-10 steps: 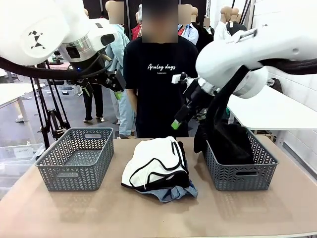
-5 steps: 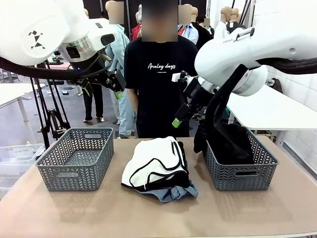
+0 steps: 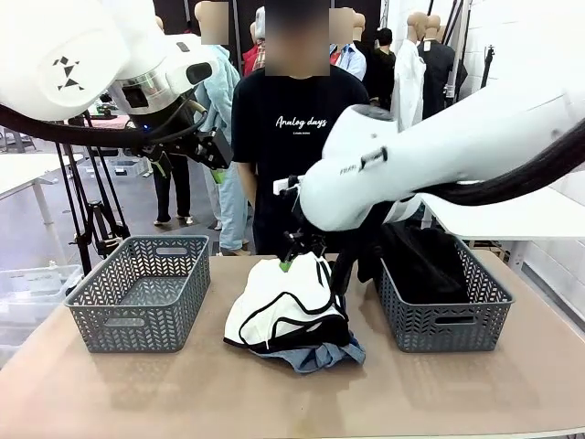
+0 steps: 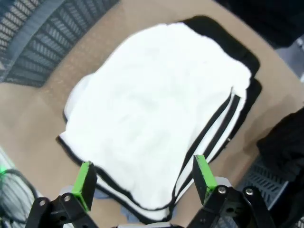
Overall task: Sort the tops and bottoms.
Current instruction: Lift clothes from the center of the table with your right hand, then sort the clothes according to human instructions.
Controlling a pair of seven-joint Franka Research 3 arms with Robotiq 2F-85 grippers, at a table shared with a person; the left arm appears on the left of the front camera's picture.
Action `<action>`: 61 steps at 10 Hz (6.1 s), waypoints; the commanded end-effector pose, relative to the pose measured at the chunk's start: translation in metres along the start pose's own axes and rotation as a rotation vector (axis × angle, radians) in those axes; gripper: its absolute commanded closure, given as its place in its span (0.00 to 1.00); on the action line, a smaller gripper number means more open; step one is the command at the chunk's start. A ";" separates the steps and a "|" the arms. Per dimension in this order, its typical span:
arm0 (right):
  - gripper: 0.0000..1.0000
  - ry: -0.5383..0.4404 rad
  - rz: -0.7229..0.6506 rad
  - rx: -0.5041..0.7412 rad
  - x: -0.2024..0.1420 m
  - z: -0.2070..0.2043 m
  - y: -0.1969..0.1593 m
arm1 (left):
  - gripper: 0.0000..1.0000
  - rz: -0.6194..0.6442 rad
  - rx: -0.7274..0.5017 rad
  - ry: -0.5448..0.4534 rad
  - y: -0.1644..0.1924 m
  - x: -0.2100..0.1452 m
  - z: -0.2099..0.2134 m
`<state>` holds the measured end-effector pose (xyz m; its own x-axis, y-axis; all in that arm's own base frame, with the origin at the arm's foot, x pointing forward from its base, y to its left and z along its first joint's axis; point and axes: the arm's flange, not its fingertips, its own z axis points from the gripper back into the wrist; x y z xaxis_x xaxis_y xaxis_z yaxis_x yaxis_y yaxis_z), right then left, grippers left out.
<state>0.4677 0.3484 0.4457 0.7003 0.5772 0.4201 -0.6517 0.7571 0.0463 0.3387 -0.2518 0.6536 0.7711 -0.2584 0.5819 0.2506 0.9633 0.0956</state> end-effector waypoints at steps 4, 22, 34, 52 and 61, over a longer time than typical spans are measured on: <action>0.00 0.167 -0.127 -0.127 0.043 -0.058 0.007 | 0.00 0.001 -0.005 -0.014 0.004 -0.001 -0.001; 1.00 0.284 -0.158 -0.056 0.038 -0.078 0.024 | 0.00 0.001 -0.005 -0.014 0.004 -0.001 -0.001; 1.00 -0.053 -0.209 -0.123 0.052 0.093 -0.005 | 0.00 0.001 -0.005 -0.014 0.004 -0.001 -0.001; 1.00 -0.391 -0.146 -0.212 0.097 0.258 0.006 | 0.00 0.001 -0.005 -0.014 0.004 -0.001 -0.001; 1.00 -0.391 -0.146 -0.212 0.097 0.258 0.006 | 0.00 0.001 -0.005 -0.014 0.004 -0.001 -0.001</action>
<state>0.4579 0.3321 0.7190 0.5928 0.3333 0.7332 -0.4535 0.8904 -0.0380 0.3388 -0.2515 0.6537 0.7706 -0.2576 0.5829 0.2498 0.9636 0.0956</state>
